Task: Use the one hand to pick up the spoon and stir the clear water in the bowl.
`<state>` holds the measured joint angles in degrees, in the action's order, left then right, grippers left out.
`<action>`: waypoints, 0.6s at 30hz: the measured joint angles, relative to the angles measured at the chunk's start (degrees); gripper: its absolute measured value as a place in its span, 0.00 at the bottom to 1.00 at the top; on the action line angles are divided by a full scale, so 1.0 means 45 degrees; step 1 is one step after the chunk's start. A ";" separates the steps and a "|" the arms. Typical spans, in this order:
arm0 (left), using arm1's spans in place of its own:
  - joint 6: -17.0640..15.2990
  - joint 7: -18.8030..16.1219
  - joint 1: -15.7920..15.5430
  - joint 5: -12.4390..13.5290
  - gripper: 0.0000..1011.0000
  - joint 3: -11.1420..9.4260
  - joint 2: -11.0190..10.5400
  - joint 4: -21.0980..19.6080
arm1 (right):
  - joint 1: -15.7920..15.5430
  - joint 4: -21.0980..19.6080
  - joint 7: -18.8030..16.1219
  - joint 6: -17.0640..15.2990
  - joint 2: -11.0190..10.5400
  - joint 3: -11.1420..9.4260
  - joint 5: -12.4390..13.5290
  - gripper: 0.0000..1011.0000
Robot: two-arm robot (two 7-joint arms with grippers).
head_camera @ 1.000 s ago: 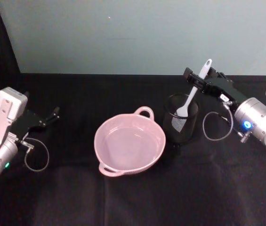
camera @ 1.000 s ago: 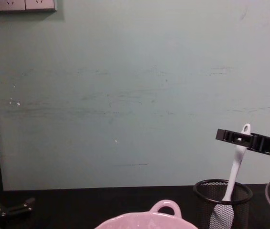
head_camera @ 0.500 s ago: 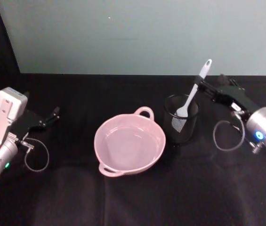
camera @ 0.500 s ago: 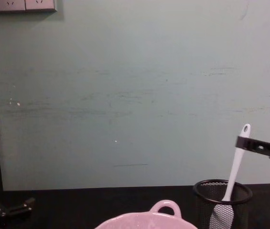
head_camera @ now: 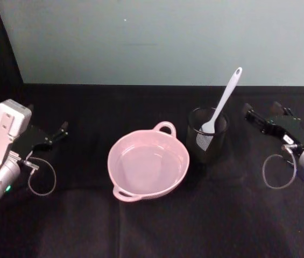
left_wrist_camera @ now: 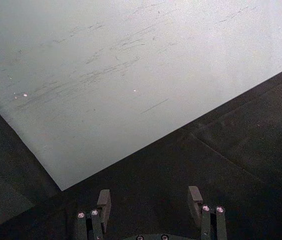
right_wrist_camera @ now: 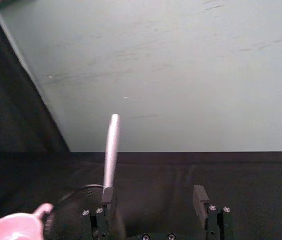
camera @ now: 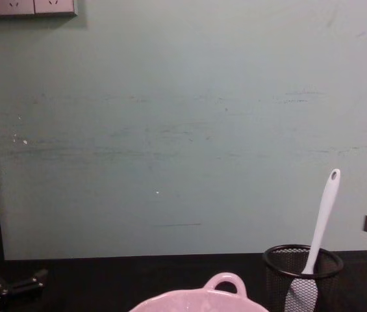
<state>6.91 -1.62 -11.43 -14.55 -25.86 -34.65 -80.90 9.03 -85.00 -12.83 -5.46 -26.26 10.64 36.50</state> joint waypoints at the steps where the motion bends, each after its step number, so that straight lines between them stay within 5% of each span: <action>1: 0.0000 0.0000 0.0000 0.0000 1.00 0.0000 0.0000 0.0000 | -0.0020 0.0015 0.0038 0.0021 -0.0017 -0.0041 -0.0079 0.99; 10: 0.0001 0.0000 0.0000 0.0000 1.00 0.0001 0.0000 0.0000 | -0.0272 0.0169 0.0452 0.0207 -0.0133 -0.0393 -0.0916 0.99; 18: 0.0001 0.0000 0.0000 0.0000 1.00 0.0000 0.0000 0.0000 | -0.0319 0.0317 0.0432 0.0112 -0.0061 -0.0529 -0.1073 0.99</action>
<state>6.91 -1.62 -11.43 -14.55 -25.86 -34.65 -80.90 7.60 -83.58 -10.89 -4.96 -26.54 8.26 31.67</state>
